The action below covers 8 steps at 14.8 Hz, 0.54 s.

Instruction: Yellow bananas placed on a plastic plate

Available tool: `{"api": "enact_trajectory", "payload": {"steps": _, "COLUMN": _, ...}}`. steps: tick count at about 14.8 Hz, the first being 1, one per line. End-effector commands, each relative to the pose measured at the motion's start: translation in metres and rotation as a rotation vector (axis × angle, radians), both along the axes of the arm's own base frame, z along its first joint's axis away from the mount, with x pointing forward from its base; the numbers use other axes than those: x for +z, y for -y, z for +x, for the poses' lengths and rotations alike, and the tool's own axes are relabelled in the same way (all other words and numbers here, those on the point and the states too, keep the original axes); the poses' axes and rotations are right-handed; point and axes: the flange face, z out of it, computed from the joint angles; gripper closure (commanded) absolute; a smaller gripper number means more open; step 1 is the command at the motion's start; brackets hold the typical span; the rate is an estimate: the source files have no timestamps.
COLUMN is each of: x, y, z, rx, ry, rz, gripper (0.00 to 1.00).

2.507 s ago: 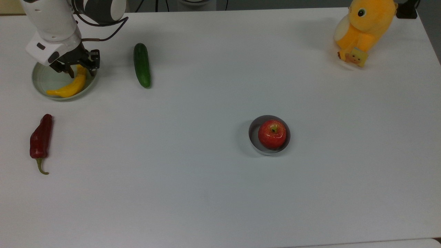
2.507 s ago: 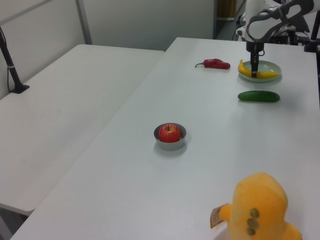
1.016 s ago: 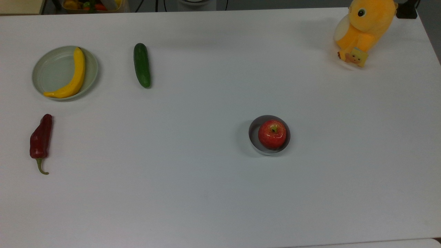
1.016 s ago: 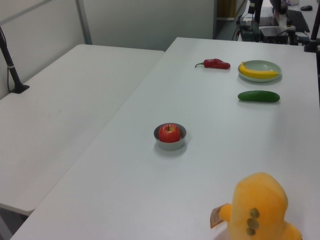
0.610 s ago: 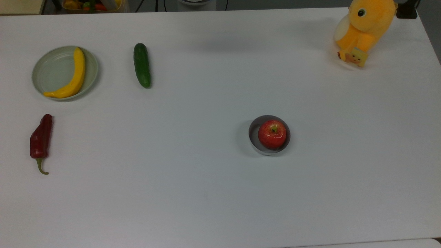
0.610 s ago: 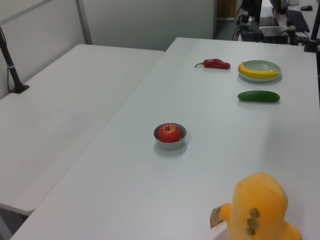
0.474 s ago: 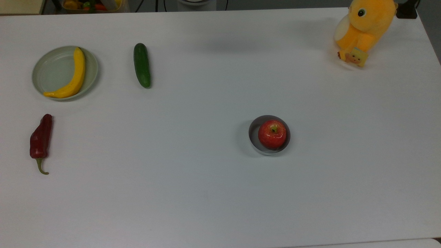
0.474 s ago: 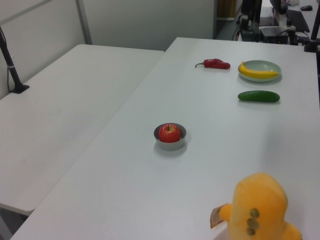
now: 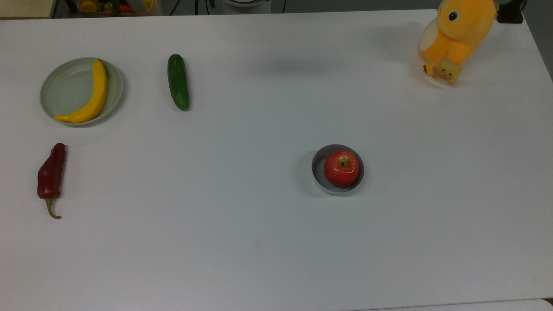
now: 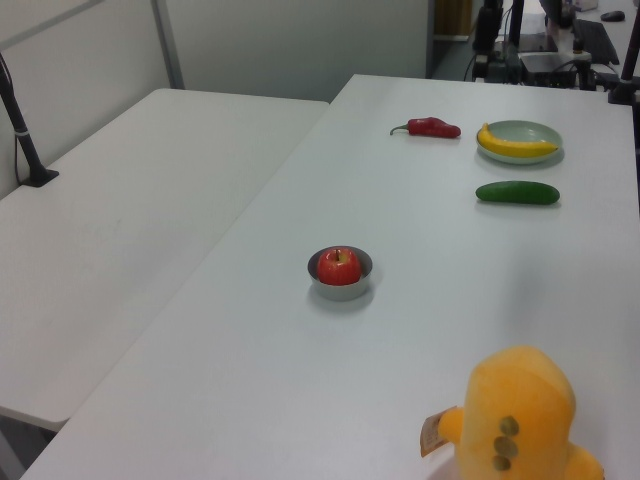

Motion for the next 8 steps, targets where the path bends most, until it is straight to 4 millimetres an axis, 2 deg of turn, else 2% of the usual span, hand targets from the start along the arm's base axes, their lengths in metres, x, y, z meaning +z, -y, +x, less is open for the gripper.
{"api": "enact_trajectory", "payload": {"steps": 1, "x": -0.005, "y": 0.001, "z": 0.0043, "rx": 0.072, "ry": 0.025, "rz": 0.006, "gripper": 0.0}}
{"api": "enact_trajectory", "payload": {"steps": 8, "x": -0.0053, "y": 0.0009, "z": 0.004, "rx": 0.074, "ry": 0.022, "rz": 0.007, "gripper": 0.0}}
